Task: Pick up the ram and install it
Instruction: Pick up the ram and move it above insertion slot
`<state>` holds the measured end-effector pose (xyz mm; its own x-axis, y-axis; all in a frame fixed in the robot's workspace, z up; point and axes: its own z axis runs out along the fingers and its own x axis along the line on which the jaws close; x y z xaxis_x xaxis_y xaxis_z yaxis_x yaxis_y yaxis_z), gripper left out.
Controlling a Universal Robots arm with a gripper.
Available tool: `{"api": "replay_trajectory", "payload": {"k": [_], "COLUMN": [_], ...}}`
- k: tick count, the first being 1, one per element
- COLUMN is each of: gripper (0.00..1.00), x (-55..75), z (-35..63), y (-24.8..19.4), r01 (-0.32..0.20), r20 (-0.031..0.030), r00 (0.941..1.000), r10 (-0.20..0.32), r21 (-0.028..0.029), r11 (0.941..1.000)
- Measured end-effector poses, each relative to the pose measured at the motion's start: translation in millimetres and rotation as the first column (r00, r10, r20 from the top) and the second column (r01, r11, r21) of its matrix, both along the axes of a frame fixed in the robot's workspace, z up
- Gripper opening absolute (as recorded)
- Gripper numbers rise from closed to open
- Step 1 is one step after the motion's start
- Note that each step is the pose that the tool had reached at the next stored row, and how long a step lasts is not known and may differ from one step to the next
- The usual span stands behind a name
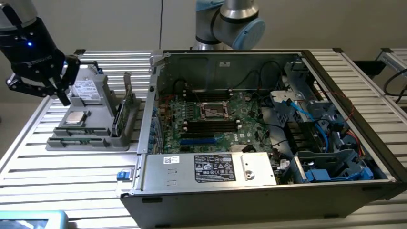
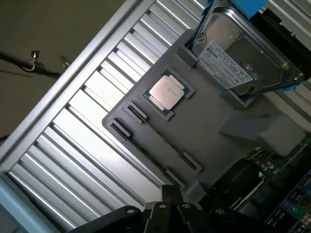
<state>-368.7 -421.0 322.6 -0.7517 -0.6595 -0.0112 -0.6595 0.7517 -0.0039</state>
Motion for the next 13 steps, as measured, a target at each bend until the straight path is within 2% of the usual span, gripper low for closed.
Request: {"api": "replay_trajectory", "payload": {"k": [4, 7, 10, 13], "gripper": [0.11, 0.11, 0.11, 0.11], "x": [0.0, 0.0, 0.0, 0.0], "z": [-0.1, -0.1, -0.1, -0.1], "y": [0.0, 0.0, 0.0, 0.0], "r01": [-0.073, -0.127, -0.180, -0.234], "r20": [0.0002, 0.0003, 0.0003, 0.0002], "r00": [0.9973, 0.9919, 0.9836, 0.9721], "r10": [0.073, 0.127, 0.180, 0.234], "r21": [0.0033, 0.0041, 0.0043, 0.0042], "r11": [0.9973, 0.9919, 0.9836, 0.9721]}}
